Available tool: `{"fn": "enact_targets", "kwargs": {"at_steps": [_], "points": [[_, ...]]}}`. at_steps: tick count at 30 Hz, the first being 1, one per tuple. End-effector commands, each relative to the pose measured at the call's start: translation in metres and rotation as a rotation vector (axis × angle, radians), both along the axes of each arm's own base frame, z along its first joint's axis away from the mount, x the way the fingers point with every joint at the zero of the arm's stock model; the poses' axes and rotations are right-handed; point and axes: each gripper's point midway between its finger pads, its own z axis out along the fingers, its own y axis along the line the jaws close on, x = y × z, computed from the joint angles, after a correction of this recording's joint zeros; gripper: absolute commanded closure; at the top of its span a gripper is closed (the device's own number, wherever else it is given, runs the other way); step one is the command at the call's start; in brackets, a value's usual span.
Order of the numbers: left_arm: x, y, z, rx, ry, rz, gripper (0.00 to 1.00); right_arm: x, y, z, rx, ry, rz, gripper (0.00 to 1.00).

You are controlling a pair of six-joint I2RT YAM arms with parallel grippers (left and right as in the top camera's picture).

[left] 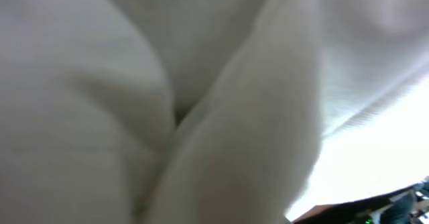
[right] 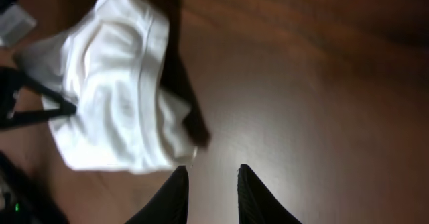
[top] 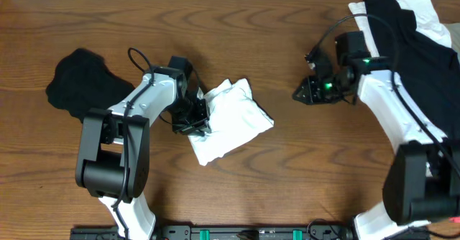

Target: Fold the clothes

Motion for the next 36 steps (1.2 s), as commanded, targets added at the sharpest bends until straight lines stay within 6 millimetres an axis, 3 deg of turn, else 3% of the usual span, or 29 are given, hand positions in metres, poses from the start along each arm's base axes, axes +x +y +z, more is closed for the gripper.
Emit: {"fn": "enact_targets", "kwargs": {"at_steps": [1, 5, 8, 10, 14, 21, 24, 30, 36], "points": [[0.013, 0.000, 0.029, -0.007, -0.100, 0.018, 0.79, -0.010, 0.006, 0.012, -0.007, -0.044, 0.091, 0.76], [0.029, 0.012, 0.061, 0.057, -0.266, 0.018, 0.78, -0.027, 0.029, 0.019, 0.067, -0.018, 0.169, 0.76], [0.041, 0.025, 0.078, 0.127, -0.374, 0.028, 0.66, -0.039, 0.055, 0.028, 0.158, -0.009, 0.234, 0.76], [0.047, 0.026, 0.083, 0.133, -0.422, 0.008, 0.65, -0.046, 0.070, 0.033, 0.196, -0.007, 0.272, 0.77], [0.053, 0.023, 0.078, 0.126, -0.464, -0.075, 0.68, -0.059, 0.097, 0.036, 0.239, 0.011, 0.327, 0.79], [0.047, 0.025, 0.046, 0.139, -0.406, -0.166, 0.71, -0.062, 0.139, 0.028, 0.268, 0.023, 0.355, 0.79], [0.053, 0.029, 0.032, 0.172, -0.404, -0.188, 0.70, -0.065, 0.151, 0.016, 0.267, 0.052, 0.363, 0.78], [0.059, 0.047, 0.005, 0.285, -0.373, -0.195, 0.70, -0.078, 0.174, -0.030, 0.240, 0.160, 0.392, 0.78], [0.054, 0.066, -0.015, 0.390, -0.317, -0.207, 0.70, -0.088, 0.168, -0.090, 0.137, 0.273, 0.380, 0.84]]}}
